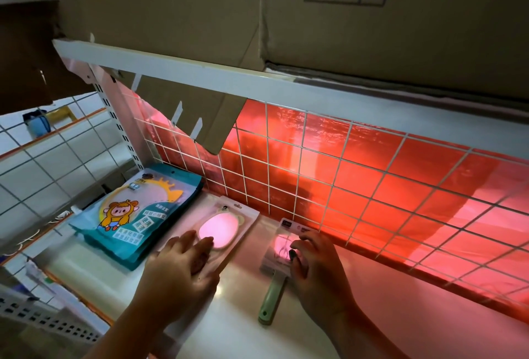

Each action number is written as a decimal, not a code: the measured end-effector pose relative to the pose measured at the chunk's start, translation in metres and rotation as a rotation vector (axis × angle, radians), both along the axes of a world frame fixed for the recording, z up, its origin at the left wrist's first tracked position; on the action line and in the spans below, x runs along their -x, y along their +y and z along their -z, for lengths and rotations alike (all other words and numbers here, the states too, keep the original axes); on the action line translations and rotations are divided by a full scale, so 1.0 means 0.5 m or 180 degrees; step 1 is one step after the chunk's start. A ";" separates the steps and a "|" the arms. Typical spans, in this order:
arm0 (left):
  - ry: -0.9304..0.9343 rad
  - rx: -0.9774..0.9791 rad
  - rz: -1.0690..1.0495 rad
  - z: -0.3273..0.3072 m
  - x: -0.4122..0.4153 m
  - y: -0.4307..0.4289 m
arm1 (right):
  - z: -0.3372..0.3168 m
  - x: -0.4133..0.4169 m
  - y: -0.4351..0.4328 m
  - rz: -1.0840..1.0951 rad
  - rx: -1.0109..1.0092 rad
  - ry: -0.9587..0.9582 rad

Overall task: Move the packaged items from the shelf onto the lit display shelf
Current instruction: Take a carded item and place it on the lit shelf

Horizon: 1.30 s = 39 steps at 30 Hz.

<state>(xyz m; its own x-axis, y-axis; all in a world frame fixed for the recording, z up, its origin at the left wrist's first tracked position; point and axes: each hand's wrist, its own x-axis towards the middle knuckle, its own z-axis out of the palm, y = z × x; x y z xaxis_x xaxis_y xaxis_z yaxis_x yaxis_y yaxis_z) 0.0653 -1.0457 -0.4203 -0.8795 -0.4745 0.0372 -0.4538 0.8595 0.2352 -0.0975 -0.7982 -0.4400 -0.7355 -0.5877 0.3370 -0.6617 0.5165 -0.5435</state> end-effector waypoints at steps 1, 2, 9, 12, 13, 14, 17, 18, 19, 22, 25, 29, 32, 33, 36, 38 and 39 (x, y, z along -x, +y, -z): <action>0.0002 0.0010 -0.0014 0.001 0.001 0.001 | 0.001 0.000 0.000 -0.0003 0.0000 -0.0007; -0.0006 0.0042 -0.0017 0.002 0.002 0.002 | 0.001 0.000 0.000 -0.0004 -0.0006 -0.0011; 0.0035 0.0135 -0.0068 0.007 0.008 0.004 | 0.001 0.000 0.000 0.0012 0.0020 -0.0005; 0.0000 0.0211 -0.0055 0.008 0.008 0.003 | 0.003 -0.001 -0.001 0.0002 -0.0005 0.0001; -0.0052 0.0253 -0.0056 0.008 0.008 0.004 | 0.004 0.000 -0.001 0.0004 -0.0008 -0.0009; -0.0116 0.0303 -0.0060 0.009 0.007 0.007 | 0.004 0.000 -0.001 0.0009 -0.0006 -0.0009; -0.0289 0.0466 -0.0003 0.008 0.012 0.018 | 0.007 0.004 -0.001 0.0015 0.0035 0.0006; -0.0239 0.0470 0.0088 0.006 0.016 0.026 | 0.007 0.004 -0.001 0.0016 0.0042 0.0016; -0.0108 0.0446 0.0217 0.006 0.020 0.038 | 0.007 0.004 0.000 0.0016 0.0053 0.0015; 0.0364 0.0206 0.0703 0.002 0.035 0.098 | 0.005 0.002 0.000 0.0013 0.0028 0.0022; 0.0501 -0.0002 0.1175 0.009 0.055 0.164 | 0.004 0.003 0.000 -0.0005 0.0006 0.0037; 0.0354 -0.0322 0.1389 0.020 0.074 0.203 | 0.006 0.005 0.001 -0.0005 0.0018 0.0020; 0.0380 -0.0231 0.1420 0.026 0.074 0.203 | 0.010 0.005 0.001 -0.0004 -0.0018 0.0007; 0.0358 -0.0213 0.1429 0.028 0.073 0.203 | 0.009 0.005 0.000 -0.0015 -0.0022 0.0009; 0.0395 -0.0210 0.1344 0.038 0.076 0.200 | 0.004 0.000 0.002 -0.0003 -0.0034 0.0046; 0.0486 -0.0204 0.1358 0.044 0.076 0.199 | 0.003 -0.001 0.000 0.0071 -0.0041 0.0083; 0.0505 -0.0188 0.1375 0.047 0.076 0.199 | 0.002 -0.001 0.000 0.0120 -0.0078 0.0083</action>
